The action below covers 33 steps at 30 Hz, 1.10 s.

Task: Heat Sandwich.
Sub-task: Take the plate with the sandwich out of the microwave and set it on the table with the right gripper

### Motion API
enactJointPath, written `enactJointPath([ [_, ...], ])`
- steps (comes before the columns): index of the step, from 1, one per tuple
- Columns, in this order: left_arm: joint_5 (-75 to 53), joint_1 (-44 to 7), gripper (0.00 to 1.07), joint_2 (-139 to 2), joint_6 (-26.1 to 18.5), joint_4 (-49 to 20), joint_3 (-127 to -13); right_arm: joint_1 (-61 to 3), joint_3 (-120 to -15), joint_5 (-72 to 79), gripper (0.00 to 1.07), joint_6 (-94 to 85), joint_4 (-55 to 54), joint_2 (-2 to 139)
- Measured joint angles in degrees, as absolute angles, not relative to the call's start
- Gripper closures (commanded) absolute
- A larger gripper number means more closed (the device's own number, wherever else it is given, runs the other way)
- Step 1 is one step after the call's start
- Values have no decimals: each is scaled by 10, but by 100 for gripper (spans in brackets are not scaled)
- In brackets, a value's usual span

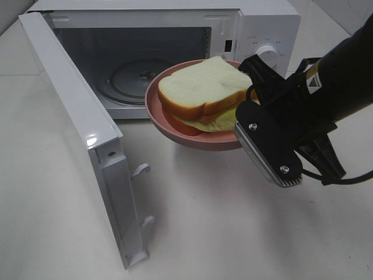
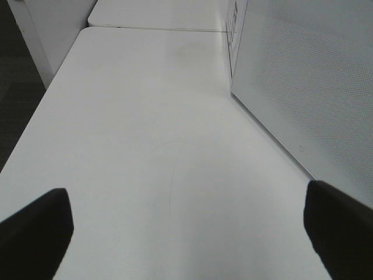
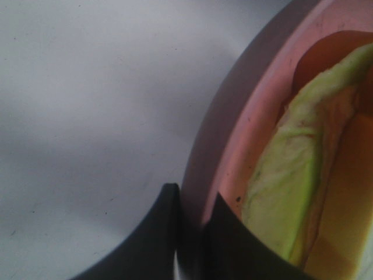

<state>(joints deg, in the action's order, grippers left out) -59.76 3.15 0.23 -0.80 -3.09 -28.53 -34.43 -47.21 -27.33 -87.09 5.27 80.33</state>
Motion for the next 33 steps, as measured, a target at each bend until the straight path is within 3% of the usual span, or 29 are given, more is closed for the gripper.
enactJointPath([
  [33, -598, 32, 5, 2, -8, -31, -285, -344, -302, -308, 107, -791, 56, 581],
])
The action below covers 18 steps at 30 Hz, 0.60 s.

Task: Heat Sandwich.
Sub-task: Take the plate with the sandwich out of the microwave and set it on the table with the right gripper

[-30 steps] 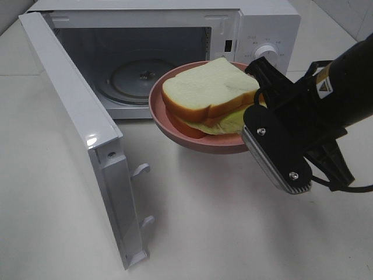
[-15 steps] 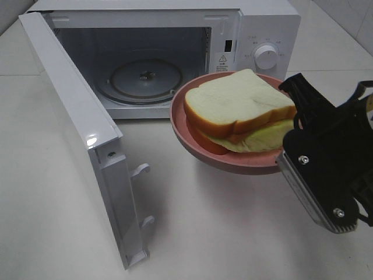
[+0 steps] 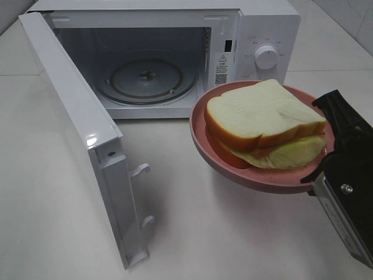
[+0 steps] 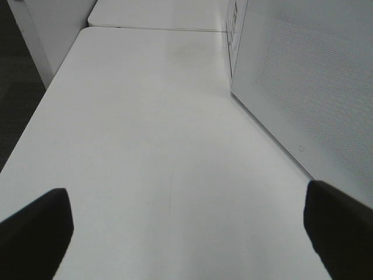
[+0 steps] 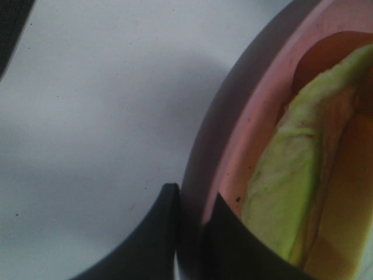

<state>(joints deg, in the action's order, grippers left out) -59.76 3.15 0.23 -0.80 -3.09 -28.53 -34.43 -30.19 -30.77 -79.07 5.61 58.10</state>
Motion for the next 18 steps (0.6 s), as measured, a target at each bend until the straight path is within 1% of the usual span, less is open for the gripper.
enactJointPath([
  [6, -598, 32, 5, 2, -8, -31, -285, -344, -285, -322, 107, -737, 86, 564],
  [18, -598, 32, 5, 2, -8, -31, -285, -344, -285, -359, 107, -552, 211, 564],
])
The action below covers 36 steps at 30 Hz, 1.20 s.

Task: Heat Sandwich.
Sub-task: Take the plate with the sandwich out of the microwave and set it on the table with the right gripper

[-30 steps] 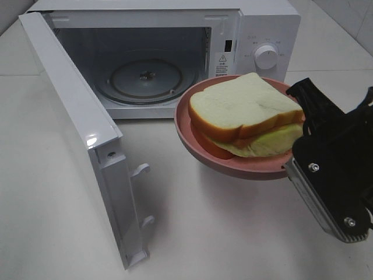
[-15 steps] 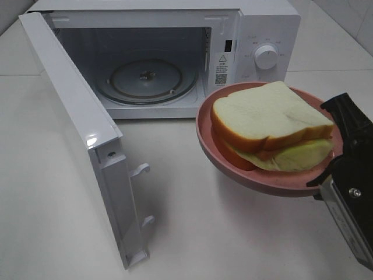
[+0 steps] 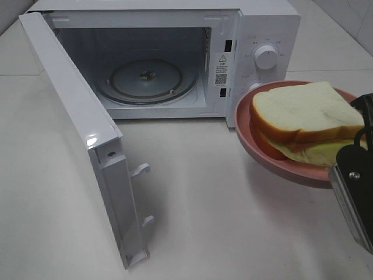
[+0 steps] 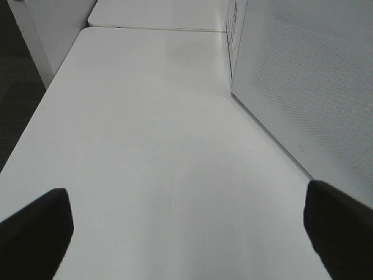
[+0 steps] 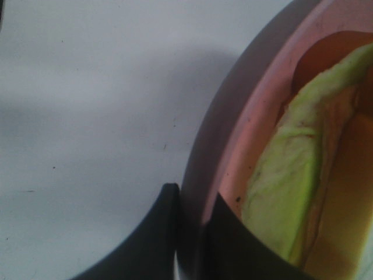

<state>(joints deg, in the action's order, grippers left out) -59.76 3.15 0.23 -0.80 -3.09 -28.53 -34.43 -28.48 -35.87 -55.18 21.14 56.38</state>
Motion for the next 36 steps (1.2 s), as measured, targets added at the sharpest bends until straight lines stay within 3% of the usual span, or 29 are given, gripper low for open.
enactJointPath([
  [17, -598, 32, 5, 2, -8, -31, -285, -344, -285, -449, 107, -280, 331, 559],
  [36, -598, 32, 5, 2, -8, -31, -285, -344, -285, -478, 107, -91, 367, 598],
])
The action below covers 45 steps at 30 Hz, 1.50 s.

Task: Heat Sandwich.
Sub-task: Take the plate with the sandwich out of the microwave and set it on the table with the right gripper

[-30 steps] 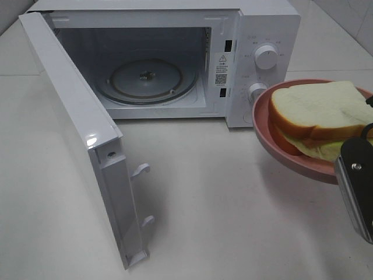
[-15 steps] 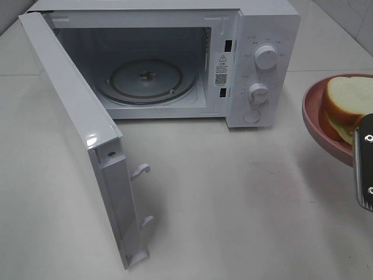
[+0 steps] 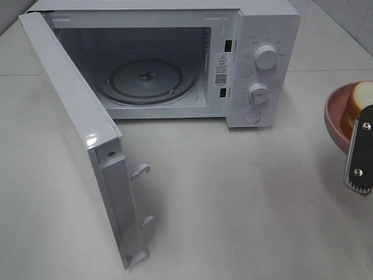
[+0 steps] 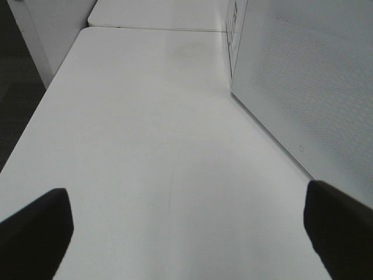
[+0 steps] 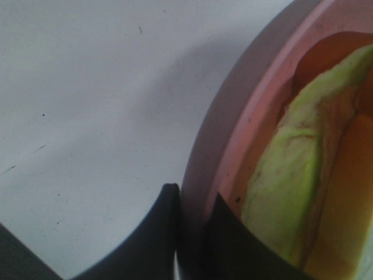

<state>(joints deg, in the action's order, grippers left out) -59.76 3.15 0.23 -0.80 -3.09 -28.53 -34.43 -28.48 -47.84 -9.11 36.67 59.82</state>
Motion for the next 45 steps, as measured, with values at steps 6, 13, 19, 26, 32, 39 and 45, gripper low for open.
enactJointPath([
  [6, -598, 32, 5, 2, -8, -31, -285, -344, -285, -477, 107, -29, 386, 638],
  [13, -598, 32, 5, 2, -8, -31, -285, -344, -328, -477, 107, 92, 419, 710],
  [19, -598, 32, 5, 2, -8, -31, -285, -344, -385, -486, 107, 147, 421, 784],
  [26, -598, 32, 5, 2, -8, -31, -285, -324, -436, -495, 107, 212, 422, 839],
  [32, -598, 32, 5, 2, -8, -31, -285, -295, -465, -508, 107, 238, 425, 872],
  [39, -598, 32, 5, 2, -8, -31, -285, -256, -471, -506, 107, 239, 428, 888],
  [45, -598, 32, 5, 2, -8, -31, -285, -213, -471, -503, 107, 253, 429, 889],
])
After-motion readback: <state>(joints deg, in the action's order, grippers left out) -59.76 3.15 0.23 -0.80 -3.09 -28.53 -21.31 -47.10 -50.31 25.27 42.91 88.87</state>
